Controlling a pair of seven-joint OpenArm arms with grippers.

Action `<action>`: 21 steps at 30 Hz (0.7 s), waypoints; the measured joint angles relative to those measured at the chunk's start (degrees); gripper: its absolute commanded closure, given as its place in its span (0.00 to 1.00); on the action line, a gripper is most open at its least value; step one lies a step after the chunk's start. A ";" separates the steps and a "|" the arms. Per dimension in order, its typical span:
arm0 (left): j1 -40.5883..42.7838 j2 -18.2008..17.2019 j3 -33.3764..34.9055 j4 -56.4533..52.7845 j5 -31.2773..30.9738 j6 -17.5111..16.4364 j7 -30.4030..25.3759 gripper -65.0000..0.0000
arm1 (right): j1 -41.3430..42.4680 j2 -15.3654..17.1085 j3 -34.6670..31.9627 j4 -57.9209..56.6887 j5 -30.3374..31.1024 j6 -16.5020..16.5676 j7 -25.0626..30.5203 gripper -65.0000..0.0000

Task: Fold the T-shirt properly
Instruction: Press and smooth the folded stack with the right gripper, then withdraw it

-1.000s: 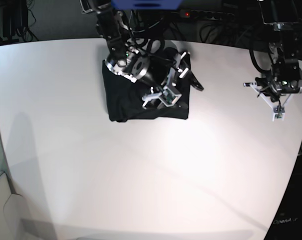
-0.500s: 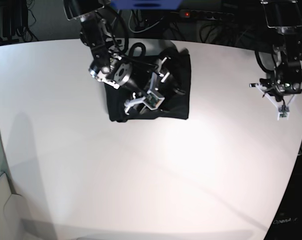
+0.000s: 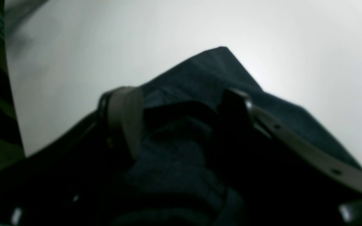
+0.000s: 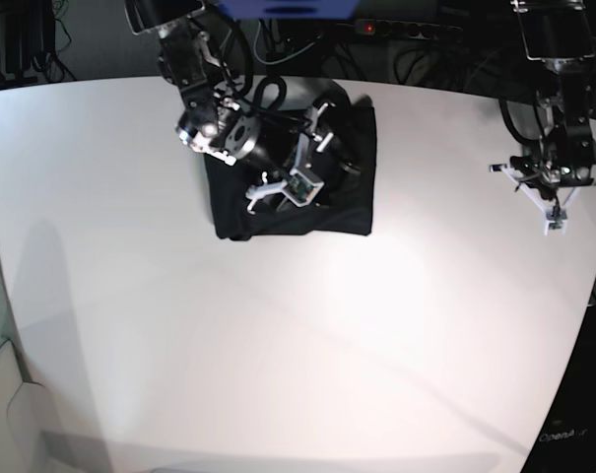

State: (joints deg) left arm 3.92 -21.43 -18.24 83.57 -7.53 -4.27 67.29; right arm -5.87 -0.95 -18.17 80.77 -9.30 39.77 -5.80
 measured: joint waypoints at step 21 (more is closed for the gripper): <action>0.02 0.00 -0.02 0.00 0.00 0.00 -0.04 1.00 | 2.25 -0.02 -0.28 -2.69 -0.09 0.02 -0.20 1.00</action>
State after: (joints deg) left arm 3.95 -21.43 -18.26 83.57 -7.53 -4.27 67.24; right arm -3.62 -0.97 -18.46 78.08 -9.39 39.79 -6.00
